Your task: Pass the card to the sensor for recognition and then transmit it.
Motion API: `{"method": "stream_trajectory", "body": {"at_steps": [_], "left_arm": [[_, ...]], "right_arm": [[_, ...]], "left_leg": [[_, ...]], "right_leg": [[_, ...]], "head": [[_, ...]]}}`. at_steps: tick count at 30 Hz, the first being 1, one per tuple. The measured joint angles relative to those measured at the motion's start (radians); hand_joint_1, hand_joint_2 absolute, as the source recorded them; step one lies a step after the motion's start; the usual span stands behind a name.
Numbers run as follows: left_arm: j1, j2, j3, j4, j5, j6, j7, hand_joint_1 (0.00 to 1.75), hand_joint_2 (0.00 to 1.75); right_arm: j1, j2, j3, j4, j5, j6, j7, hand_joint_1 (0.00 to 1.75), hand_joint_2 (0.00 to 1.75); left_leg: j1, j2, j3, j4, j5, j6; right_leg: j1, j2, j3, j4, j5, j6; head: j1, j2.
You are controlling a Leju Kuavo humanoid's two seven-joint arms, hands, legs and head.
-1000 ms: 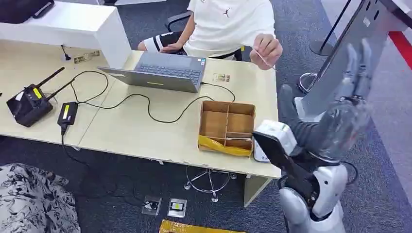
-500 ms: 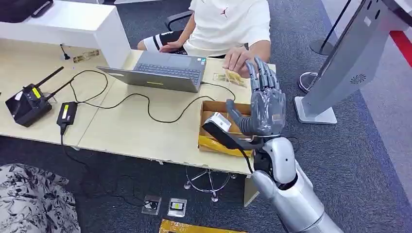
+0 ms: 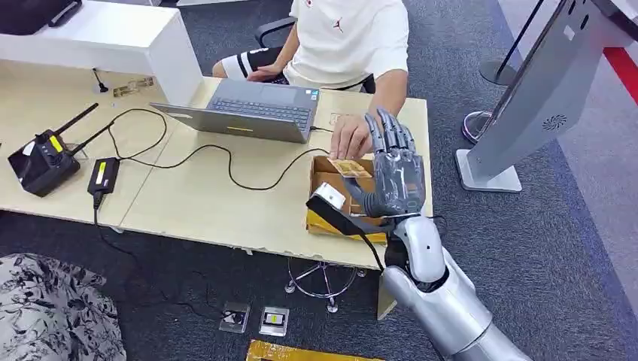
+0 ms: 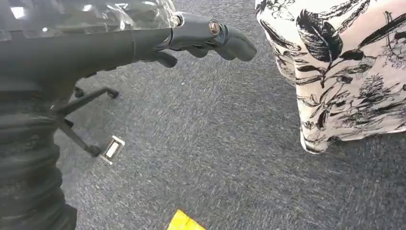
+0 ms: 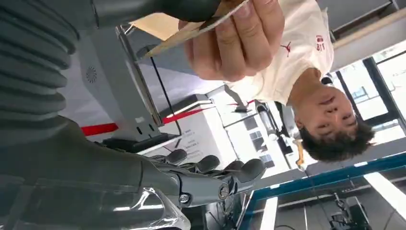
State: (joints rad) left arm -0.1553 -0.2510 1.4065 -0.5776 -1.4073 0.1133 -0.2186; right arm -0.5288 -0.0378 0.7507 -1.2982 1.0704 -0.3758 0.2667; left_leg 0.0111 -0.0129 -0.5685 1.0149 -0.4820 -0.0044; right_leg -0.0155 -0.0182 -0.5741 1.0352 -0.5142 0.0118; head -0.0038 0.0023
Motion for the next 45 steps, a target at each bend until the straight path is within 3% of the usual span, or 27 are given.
{"method": "stream_trajectory", "body": {"at_steps": [1,2,3,4,5,22,26,38,42,45], "left_arm": [[0.000,0.000,0.000,0.000,-0.003,0.000,0.002,0.00,1.75],[0.000,0.000,0.000,0.000,-0.003,0.000,0.005,0.00,1.75],[0.000,0.000,0.000,0.001,-0.003,0.000,0.005,0.00,1.75],[0.000,0.000,0.000,0.002,-0.002,0.000,0.006,0.00,1.75],[0.000,0.000,0.000,0.002,-0.002,0.000,0.006,0.00,1.75],[0.000,0.008,0.000,0.010,0.006,0.000,0.001,0.00,1.75],[0.000,0.008,0.000,0.010,0.006,0.000,0.001,0.00,1.75],[0.000,0.011,0.000,0.010,0.016,0.000,0.001,0.00,1.75],[0.001,0.014,0.000,0.010,0.019,0.000,0.008,0.00,1.75],[0.001,0.014,0.000,0.010,0.021,0.000,0.021,0.00,1.75]], "right_arm": [[-0.001,0.000,0.003,0.003,-0.001,0.000,0.001,0.17,1.75],[-0.003,-0.001,0.005,0.008,0.000,0.000,0.002,0.66,1.75],[-0.003,-0.002,0.008,0.013,0.002,-0.001,0.004,0.66,1.75],[-0.004,-0.003,0.009,0.015,0.006,-0.002,0.006,1.36,1.75],[-0.004,-0.004,0.011,0.018,0.008,-0.003,0.010,1.57,1.75],[-0.003,-0.008,0.023,0.057,0.018,-0.010,0.026,1.66,1.75],[-0.003,-0.008,0.023,0.065,0.016,-0.011,0.021,1.75,1.75],[0.008,-0.008,0.023,0.082,0.004,-0.018,0.023,1.75,1.75],[0.020,-0.014,0.023,0.090,-0.027,-0.037,0.035,1.75,1.75],[0.041,-0.023,0.014,0.098,-0.091,-0.095,0.047,1.75,1.75]], "left_leg": [[0.000,0.000,0.000,0.000,0.000,0.000],[0.000,0.000,0.000,0.000,0.000,0.000],[0.000,0.000,0.000,0.000,0.000,0.000],[0.000,0.000,0.000,0.000,0.000,0.000],[0.000,0.000,0.000,0.000,0.000,0.000],[0.000,0.000,0.000,0.000,0.000,0.000],[0.000,0.000,0.000,0.000,0.000,0.000],[0.000,0.000,0.000,0.000,0.000,0.000],[0.000,0.000,0.000,0.000,0.000,0.000],[0.000,0.000,0.001,0.000,0.000,0.000]], "right_leg": [[0.000,0.000,0.000,0.000,0.000,0.000],[0.000,0.000,0.000,0.000,0.000,0.000],[0.000,0.000,0.000,0.000,0.000,0.000],[0.000,0.000,0.000,0.000,0.000,0.000],[0.000,0.000,0.000,0.000,0.000,0.000],[0.000,0.001,0.000,0.000,0.000,0.000],[0.000,0.001,0.000,0.000,0.000,0.000],[0.000,0.001,0.000,0.000,0.000,0.000],[0.000,0.001,-0.001,0.000,0.000,0.000],[0.000,0.001,-0.001,0.000,0.000,0.000]], "head": [[0.000,0.000],[0.000,0.000],[0.000,0.000],[0.000,0.000],[0.000,0.000],[0.000,0.000],[0.000,0.000],[0.000,0.000],[-0.001,0.000],[-0.001,0.000]]}}
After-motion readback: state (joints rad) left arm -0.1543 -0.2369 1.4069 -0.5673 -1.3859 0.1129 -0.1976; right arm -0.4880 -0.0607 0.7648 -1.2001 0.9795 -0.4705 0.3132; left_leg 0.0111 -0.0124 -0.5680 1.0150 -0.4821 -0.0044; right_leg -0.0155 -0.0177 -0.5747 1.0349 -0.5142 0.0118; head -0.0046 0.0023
